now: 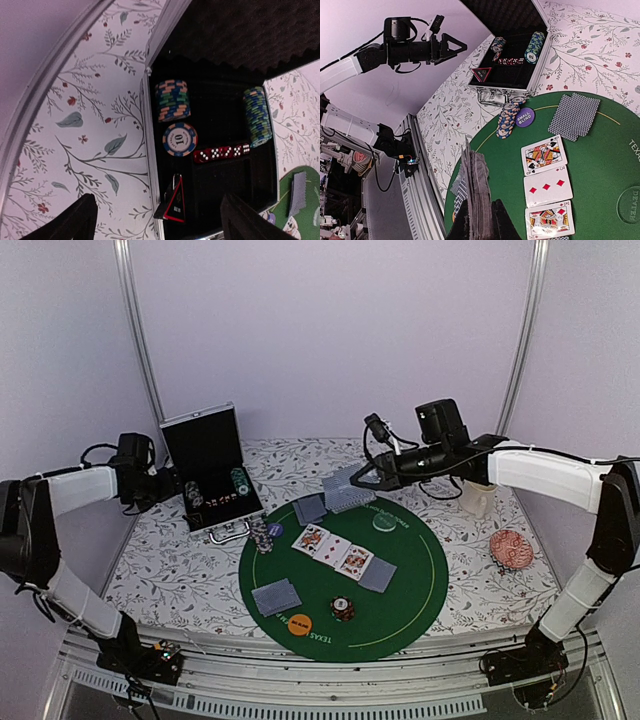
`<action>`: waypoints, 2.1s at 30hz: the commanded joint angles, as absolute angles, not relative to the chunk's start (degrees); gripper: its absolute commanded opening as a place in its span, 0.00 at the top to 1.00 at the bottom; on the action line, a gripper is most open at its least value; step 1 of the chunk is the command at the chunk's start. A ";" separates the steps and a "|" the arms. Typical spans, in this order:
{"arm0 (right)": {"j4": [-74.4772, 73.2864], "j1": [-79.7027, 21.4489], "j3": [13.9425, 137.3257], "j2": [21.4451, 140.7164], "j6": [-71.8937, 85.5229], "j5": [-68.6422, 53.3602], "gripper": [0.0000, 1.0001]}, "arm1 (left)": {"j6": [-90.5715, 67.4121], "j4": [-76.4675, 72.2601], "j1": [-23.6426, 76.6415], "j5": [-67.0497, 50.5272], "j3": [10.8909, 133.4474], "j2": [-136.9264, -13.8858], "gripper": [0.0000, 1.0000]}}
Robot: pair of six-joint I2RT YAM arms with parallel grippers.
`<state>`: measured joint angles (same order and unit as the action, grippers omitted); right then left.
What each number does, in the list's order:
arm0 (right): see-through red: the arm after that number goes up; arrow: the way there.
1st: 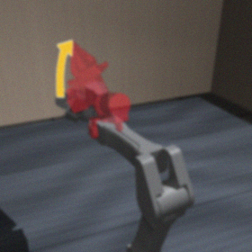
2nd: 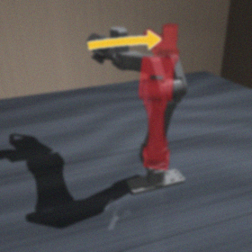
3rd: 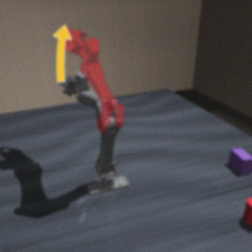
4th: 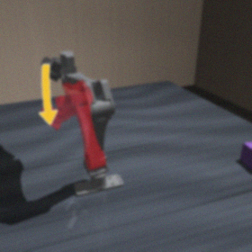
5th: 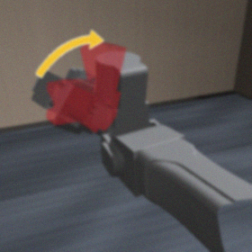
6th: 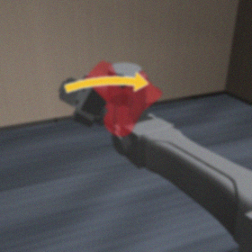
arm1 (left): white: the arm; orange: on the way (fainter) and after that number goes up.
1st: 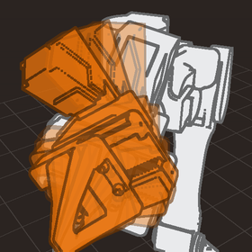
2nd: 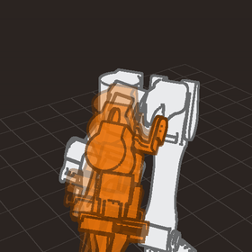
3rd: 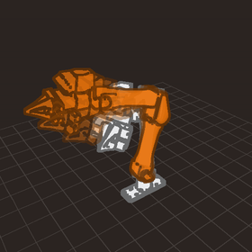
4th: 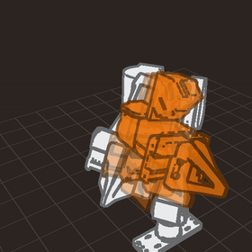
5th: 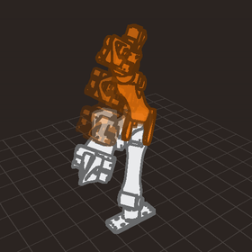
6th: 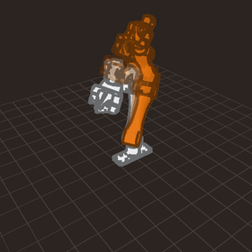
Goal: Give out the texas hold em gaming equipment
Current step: Pick up the all-in button from the chip case.
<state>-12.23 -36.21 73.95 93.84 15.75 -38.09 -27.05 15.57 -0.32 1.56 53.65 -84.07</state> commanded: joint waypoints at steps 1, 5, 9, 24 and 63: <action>-12.82 -36.00 72.62 90.97 14.02 -36.67 0.98 | -30.84 12.49 -0.98 -5.96 51.06 -88.14 0.12; -12.99 -35.95 72.58 90.92 14.06 -36.81 0.98 | -32.22 10.69 -1.68 -6.41 49.03 -90.71 0.18; -12.95 -35.95 72.43 90.87 13.97 -36.48 0.98 | -32.63 8.74 -1.64 -8.14 47.56 -92.76 0.31; -12.92 -35.97 71.49 90.05 14.23 -36.65 0.98 | -31.99 5.79 -1.09 -6.62 47.91 -95.45 0.53; -15.84 -35.95 72.01 87.31 13.30 -34.68 0.98 | -23.91 12.66 13.13 8.41 51.36 -76.37 1.00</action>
